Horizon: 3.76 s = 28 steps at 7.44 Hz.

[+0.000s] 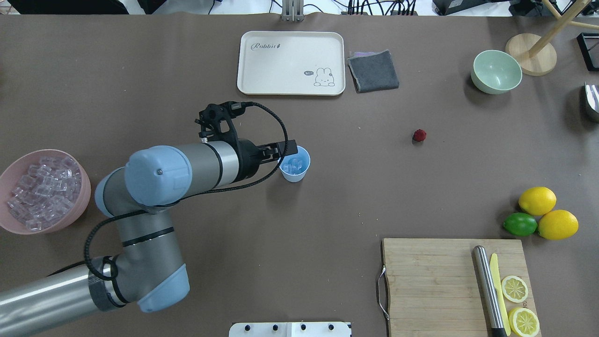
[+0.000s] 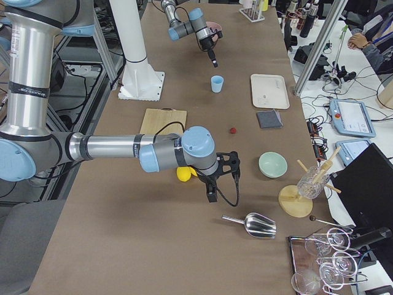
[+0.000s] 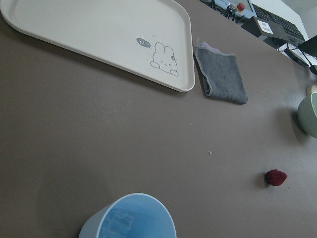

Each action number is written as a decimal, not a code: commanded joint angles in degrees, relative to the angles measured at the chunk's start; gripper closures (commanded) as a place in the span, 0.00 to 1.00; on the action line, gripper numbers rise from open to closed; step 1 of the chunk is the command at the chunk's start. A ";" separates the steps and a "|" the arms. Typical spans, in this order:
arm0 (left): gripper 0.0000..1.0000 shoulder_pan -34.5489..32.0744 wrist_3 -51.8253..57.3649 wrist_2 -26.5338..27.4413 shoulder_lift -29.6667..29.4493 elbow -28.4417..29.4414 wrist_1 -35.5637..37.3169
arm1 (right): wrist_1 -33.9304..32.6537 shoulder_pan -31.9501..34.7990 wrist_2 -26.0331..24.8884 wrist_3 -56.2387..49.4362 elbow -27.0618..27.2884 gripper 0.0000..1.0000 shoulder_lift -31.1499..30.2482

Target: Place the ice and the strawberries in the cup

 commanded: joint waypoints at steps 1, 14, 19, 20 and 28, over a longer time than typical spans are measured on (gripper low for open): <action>0.00 -9.27 13.22 -13.85 7.63 -9.07 14.22 | 2.47 0.00 0.13 0.26 -0.46 0.00 0.43; 0.00 -53.79 88.89 -47.85 40.99 -2.26 21.16 | 2.56 -41.55 -25.07 42.54 -7.84 0.01 30.83; 0.00 -53.79 88.89 -47.93 40.90 -2.26 21.08 | 9.47 -47.46 -29.49 42.54 -13.97 0.03 31.19; 0.00 -53.79 88.89 -47.93 40.90 -2.26 21.08 | 11.07 -47.72 -29.49 42.63 -14.87 0.06 31.19; 0.00 -53.62 88.89 -48.02 41.78 -2.17 20.90 | 15.21 -48.96 -29.67 48.16 -18.39 0.18 31.37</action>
